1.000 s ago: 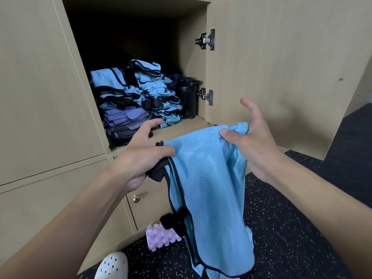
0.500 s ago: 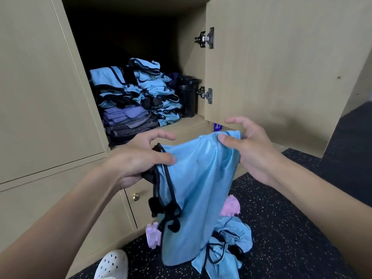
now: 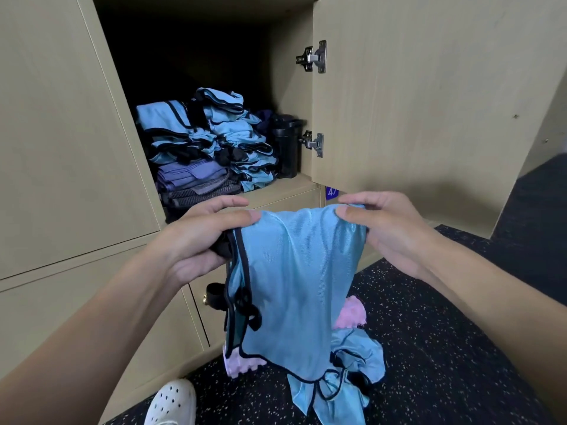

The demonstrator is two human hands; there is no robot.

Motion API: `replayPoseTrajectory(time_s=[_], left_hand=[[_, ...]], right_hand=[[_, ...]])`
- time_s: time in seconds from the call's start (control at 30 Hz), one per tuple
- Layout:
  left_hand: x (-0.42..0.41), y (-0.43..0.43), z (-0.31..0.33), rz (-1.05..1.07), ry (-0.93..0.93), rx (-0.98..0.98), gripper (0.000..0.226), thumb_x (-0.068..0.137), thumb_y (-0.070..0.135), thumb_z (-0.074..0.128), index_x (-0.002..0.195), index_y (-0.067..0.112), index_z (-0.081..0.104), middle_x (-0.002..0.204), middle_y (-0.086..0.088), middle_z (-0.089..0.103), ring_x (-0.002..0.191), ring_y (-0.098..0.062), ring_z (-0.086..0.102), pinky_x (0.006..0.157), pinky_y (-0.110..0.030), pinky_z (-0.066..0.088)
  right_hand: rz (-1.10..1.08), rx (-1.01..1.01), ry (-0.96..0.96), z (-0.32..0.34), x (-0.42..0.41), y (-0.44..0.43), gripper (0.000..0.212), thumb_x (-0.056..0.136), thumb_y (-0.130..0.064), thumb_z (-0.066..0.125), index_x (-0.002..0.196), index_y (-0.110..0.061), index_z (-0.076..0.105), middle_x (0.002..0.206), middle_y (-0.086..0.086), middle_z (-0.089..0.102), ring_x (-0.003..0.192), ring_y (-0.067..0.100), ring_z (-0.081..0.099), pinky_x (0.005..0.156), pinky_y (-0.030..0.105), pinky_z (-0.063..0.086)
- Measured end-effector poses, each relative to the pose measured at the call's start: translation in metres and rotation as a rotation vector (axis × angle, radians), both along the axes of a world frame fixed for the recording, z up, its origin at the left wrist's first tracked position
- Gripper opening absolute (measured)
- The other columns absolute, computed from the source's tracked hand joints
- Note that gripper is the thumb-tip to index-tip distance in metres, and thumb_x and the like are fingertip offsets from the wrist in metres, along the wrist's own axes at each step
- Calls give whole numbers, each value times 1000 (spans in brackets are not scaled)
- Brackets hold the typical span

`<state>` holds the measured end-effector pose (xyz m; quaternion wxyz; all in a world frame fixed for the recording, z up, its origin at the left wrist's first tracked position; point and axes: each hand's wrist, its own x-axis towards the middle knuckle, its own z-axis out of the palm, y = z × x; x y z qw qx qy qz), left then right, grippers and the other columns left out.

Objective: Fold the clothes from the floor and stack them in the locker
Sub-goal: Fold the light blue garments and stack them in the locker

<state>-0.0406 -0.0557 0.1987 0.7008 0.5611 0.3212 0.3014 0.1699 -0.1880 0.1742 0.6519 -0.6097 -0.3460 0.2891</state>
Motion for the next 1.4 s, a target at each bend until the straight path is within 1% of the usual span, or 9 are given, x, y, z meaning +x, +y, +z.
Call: replayPoseTrajectory(time_s=[0.17,0.3,0.43,0.57,0.77,0.93,1.17,1.27,1.4], left_hand=[[-7,-8,4,-163,204,218,53,61,-1,82,109,21,70,74,-1,66,63,-13,64,53,-21,54],[-8,-12,-1,-184,375,438,43,72,-8,82,106,17,72,83,-8,68,67,-19,64,62,-32,53],[-8,-3,-7,-162,502,669,19,79,1,74,89,17,74,69,-2,62,58,-13,53,47,-26,40],[-11,5,-10,-149,621,851,11,88,11,66,79,11,72,63,-1,56,46,-10,41,42,-24,35],[-9,17,-15,-154,640,997,32,91,32,69,84,2,70,106,-7,56,67,-6,53,55,-18,42],[-2,7,-18,-89,551,882,52,92,37,67,75,-11,57,63,-6,40,48,-10,33,45,-19,26],[16,-3,-28,58,492,650,45,91,27,65,67,-10,54,61,-21,65,43,-24,57,55,-31,44],[23,-9,-32,68,490,588,37,87,28,65,58,10,48,54,-10,51,47,-21,48,54,-31,35],[30,-22,-32,18,449,540,38,91,28,65,65,5,49,62,-8,41,55,-19,36,49,-27,25]], right_hand=[[134,-171,-200,-3,8,0,68,77,0,79,139,-6,52,124,9,66,114,18,64,110,39,43],[88,-249,-459,-2,10,-2,63,73,-20,84,131,-16,60,115,0,69,106,15,67,101,40,51],[88,-296,-642,2,15,-8,43,81,-19,80,121,-15,66,105,-3,70,95,10,67,91,32,53],[98,-317,-805,6,19,-15,18,90,-24,71,94,-6,72,90,17,66,71,14,55,67,31,42],[73,-332,-923,2,24,-14,28,95,-24,62,73,-8,60,94,-1,53,75,7,50,67,16,37],[9,-332,-870,2,26,-13,32,95,-27,63,69,-8,58,64,-2,50,51,5,39,50,19,31],[-21,-379,-666,7,8,-9,7,89,-13,63,84,-10,62,74,14,71,50,20,63,62,36,54],[65,-394,-470,11,-11,-7,4,89,-4,58,92,-3,56,74,22,69,44,20,58,58,37,44],[238,-396,-284,13,-35,-5,3,93,-4,56,92,-7,55,72,18,69,50,19,64,53,29,36]])
